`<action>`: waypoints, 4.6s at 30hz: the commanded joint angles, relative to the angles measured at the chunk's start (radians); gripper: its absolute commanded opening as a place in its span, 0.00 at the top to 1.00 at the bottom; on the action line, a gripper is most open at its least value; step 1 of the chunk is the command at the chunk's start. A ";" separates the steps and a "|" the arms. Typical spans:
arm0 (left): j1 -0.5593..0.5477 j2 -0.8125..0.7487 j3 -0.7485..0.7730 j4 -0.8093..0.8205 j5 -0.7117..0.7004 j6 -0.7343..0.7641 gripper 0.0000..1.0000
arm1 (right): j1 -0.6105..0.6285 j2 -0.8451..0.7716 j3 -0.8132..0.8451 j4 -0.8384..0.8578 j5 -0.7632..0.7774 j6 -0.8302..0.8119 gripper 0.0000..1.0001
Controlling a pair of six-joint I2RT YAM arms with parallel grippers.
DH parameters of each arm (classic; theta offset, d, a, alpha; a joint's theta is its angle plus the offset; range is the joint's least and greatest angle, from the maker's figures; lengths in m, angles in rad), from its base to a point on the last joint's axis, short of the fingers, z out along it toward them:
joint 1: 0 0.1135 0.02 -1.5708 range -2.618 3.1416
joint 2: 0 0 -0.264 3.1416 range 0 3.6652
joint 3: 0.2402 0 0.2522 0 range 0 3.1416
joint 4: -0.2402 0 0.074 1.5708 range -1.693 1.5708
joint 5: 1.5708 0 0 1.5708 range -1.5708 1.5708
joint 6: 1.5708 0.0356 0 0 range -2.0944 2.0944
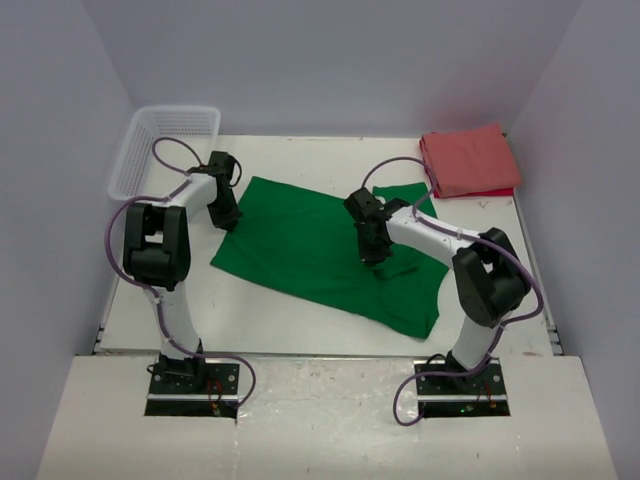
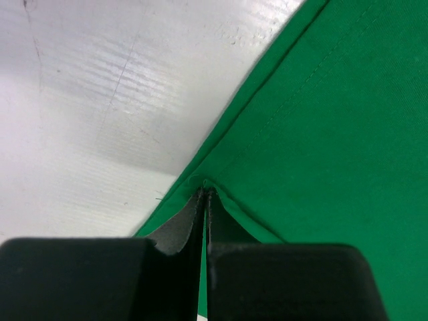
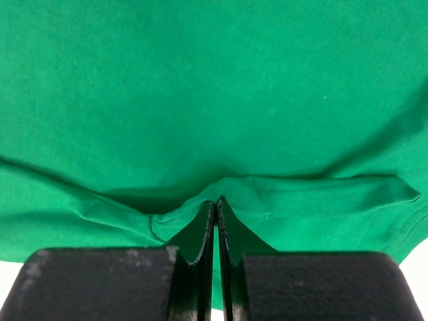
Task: Fold and stack the t-shirts
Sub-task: Fold the flattened tshirt in 1/3 of the way
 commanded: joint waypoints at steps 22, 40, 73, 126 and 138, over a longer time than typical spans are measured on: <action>0.016 -0.114 -0.008 -0.010 -0.025 -0.022 1.00 | -0.038 -0.094 0.059 -0.034 0.057 -0.029 1.00; 0.045 -0.040 0.080 -0.031 -0.045 -0.037 1.00 | -0.044 -0.059 0.093 -0.073 0.097 -0.006 1.00; -0.125 -0.269 -0.228 0.038 0.064 0.012 0.96 | 0.076 -0.697 -0.436 -0.240 0.086 0.408 0.47; 0.030 0.028 -0.103 -0.100 -0.177 -0.011 1.00 | 0.321 -0.478 -0.551 -0.370 0.212 0.948 1.00; -0.122 -0.159 -0.140 -0.129 -0.246 -0.030 1.00 | 0.431 -0.528 -0.274 -0.590 0.367 0.932 0.35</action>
